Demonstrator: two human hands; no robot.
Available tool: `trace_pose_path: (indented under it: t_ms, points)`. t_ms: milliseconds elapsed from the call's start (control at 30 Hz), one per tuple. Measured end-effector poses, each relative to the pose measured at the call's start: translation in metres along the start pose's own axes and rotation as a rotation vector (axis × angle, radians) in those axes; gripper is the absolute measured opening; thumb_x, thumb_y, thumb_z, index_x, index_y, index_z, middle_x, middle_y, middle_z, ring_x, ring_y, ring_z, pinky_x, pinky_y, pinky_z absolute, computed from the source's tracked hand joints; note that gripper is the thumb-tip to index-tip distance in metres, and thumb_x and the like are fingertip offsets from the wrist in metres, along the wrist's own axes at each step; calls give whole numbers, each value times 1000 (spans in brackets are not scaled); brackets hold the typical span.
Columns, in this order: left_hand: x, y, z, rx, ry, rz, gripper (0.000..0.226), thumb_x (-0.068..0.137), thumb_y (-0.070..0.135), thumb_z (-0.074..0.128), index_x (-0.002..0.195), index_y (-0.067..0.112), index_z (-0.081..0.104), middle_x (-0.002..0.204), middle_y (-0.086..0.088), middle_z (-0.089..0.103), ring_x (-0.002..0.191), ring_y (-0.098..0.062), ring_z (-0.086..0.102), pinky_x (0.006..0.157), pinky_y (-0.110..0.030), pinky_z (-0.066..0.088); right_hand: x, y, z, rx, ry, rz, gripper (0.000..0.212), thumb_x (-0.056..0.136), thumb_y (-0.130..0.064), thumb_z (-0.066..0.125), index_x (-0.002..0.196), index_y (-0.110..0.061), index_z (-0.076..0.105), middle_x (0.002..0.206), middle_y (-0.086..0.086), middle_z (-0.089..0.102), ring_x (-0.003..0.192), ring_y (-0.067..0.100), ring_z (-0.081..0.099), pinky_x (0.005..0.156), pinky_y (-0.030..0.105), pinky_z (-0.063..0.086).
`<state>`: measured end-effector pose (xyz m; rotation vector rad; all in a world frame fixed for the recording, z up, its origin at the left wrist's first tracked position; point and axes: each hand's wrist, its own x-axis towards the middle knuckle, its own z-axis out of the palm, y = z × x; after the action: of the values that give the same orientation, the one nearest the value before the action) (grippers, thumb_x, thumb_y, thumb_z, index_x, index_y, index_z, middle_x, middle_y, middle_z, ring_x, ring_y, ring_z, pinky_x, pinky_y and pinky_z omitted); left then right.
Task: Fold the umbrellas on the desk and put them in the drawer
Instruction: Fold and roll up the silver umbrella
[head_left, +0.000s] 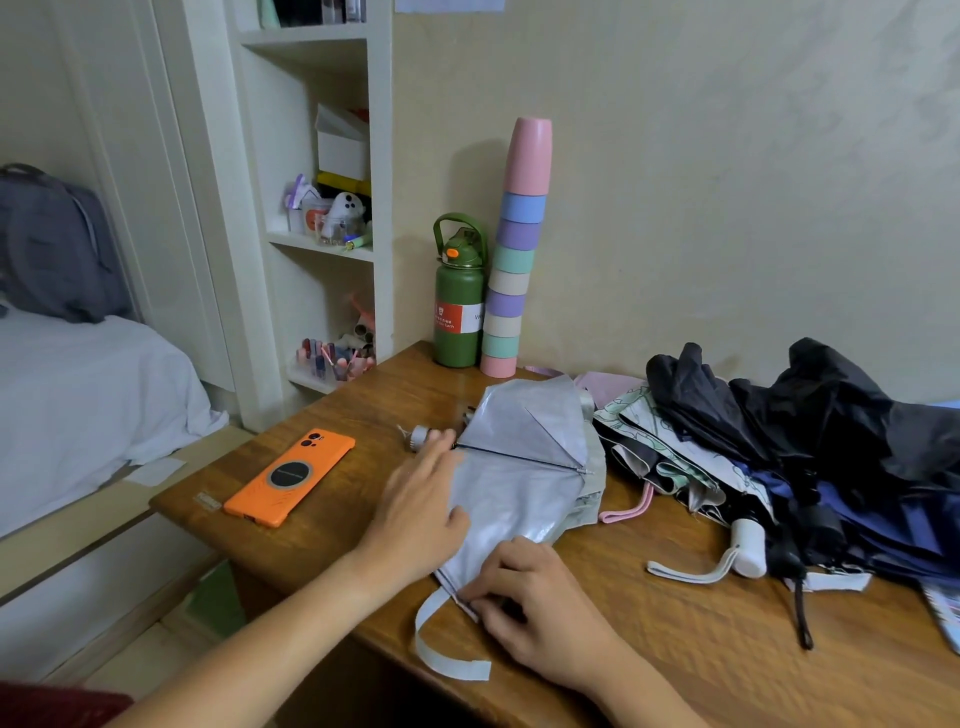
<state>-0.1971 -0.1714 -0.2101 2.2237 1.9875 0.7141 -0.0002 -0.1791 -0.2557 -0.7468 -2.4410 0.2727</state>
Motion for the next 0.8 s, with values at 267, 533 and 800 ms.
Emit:
trace_pose_path:
  t_ms: [267,533,800]
  points:
    - [13,-1,45,216,-249,273,70,96,67,-8,161,42,-12,169,5,-25,151,-8,-31,127,-38,-12,-2,-4,-8,75,9,11,27,105,-40,54,90,-27,73,92,-17,61,86,-1,55,76,29,49]
    - [12,-6,58,193,-275,231,66,100,71,9,160,48,-6,169,8,-22,152,-8,-29,127,-37,-12,14,22,-31,68,494,309,12,100,-26,56,106,-27,67,99,-15,62,96,4,60,82,21,48]
    - [10,-7,58,165,-287,237,62,105,63,16,161,46,-4,169,9,-24,151,-5,-31,126,-37,-14,59,70,-74,263,479,766,43,96,-30,63,138,-23,53,126,-4,66,101,7,62,89,30,47]
